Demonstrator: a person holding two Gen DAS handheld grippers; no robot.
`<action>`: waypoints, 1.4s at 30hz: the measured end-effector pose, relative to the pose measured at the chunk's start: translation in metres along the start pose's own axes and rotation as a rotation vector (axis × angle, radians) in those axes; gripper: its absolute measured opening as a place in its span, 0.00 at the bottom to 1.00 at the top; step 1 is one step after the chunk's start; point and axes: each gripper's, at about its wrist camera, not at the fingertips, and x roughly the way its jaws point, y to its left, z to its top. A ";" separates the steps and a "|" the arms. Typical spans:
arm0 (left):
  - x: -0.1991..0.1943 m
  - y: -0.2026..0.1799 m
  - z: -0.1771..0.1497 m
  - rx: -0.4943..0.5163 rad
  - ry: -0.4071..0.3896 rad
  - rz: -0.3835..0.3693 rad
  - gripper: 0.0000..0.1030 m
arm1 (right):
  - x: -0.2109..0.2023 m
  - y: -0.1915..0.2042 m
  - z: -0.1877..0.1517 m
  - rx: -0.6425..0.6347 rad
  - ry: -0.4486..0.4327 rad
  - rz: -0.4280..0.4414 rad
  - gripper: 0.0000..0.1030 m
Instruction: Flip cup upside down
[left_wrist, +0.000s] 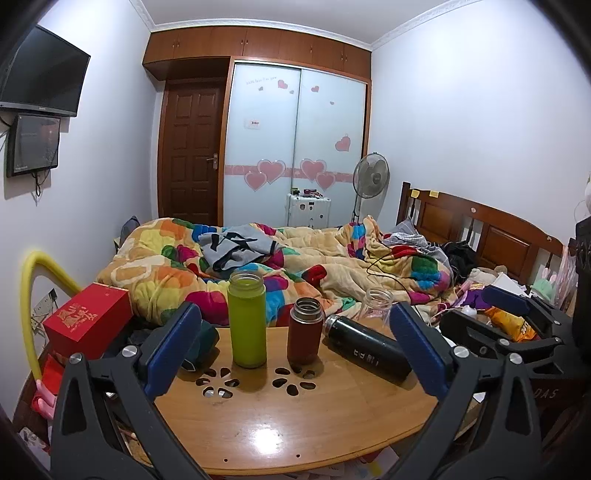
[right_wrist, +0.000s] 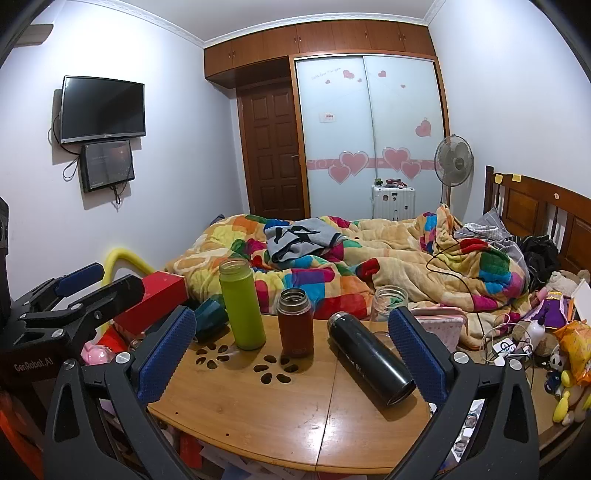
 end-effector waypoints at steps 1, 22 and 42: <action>0.000 0.000 0.000 0.002 -0.001 0.001 1.00 | 0.000 0.000 0.000 -0.001 -0.001 -0.001 1.00; 0.000 -0.001 -0.001 0.005 0.002 0.003 1.00 | -0.004 0.000 0.002 -0.005 -0.008 -0.002 1.00; 0.002 -0.004 0.001 0.000 0.006 0.000 1.00 | -0.007 -0.002 0.006 -0.004 -0.013 -0.002 1.00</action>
